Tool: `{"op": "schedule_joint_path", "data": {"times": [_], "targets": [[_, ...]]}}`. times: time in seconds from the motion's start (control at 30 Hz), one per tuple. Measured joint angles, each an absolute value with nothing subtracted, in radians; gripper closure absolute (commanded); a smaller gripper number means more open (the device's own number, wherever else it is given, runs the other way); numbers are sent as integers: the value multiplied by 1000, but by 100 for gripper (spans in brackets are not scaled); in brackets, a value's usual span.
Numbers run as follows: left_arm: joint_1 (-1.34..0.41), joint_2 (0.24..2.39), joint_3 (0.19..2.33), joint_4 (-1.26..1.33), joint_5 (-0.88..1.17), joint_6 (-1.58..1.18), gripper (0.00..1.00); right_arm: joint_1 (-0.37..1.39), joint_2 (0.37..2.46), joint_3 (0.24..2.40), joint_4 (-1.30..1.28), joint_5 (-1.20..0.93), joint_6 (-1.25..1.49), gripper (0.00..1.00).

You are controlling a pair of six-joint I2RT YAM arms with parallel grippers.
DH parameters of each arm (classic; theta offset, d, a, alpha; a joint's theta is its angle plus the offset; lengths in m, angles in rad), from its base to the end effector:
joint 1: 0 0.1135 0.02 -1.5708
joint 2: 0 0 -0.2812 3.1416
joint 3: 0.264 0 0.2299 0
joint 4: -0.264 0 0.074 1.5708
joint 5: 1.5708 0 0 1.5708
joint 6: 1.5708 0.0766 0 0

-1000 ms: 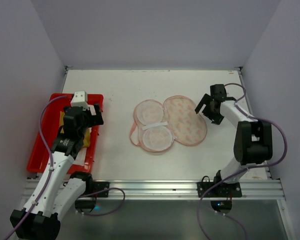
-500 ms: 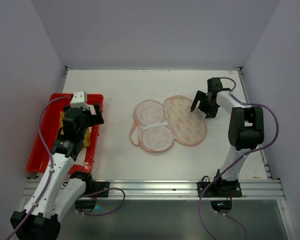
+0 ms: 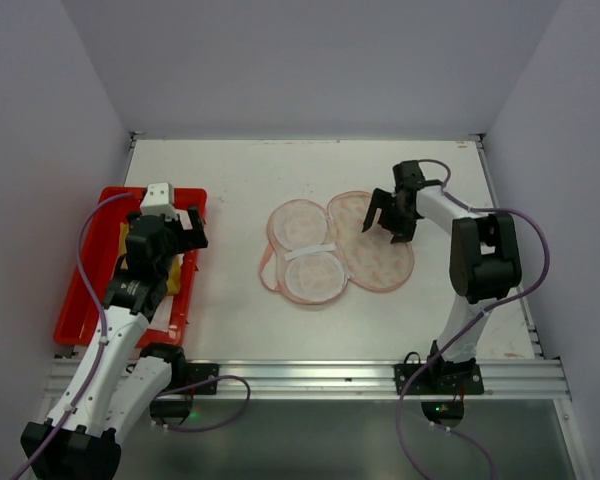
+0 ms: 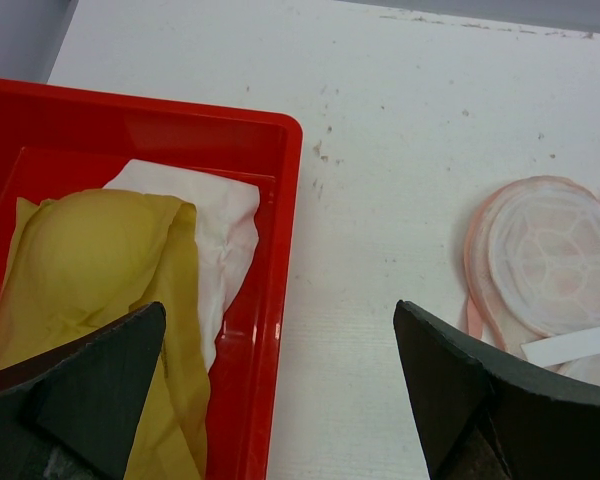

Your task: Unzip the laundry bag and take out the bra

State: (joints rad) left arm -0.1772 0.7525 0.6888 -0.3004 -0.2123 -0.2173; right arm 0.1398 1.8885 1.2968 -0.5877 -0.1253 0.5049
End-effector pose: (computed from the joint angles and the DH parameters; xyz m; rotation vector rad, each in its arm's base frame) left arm 0.1792 -0.0157 0.2984 -0.1796 1.9184 -0.0587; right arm 0.3777 0.0628 0.1680 0.4724 2.7498 0.3412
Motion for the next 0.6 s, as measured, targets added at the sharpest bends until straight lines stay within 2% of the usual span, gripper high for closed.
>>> {"op": "schedule_joint_path", "data": {"times": [0.4, 0.6], "targets": [[-177, 736, 676, -300, -212, -217, 0, 501, 1871, 1219, -484, -160, 568, 9], [-177, 735, 673, -300, -212, -217, 0, 567, 1788, 1131, -487, -175, 576, 8]]}}
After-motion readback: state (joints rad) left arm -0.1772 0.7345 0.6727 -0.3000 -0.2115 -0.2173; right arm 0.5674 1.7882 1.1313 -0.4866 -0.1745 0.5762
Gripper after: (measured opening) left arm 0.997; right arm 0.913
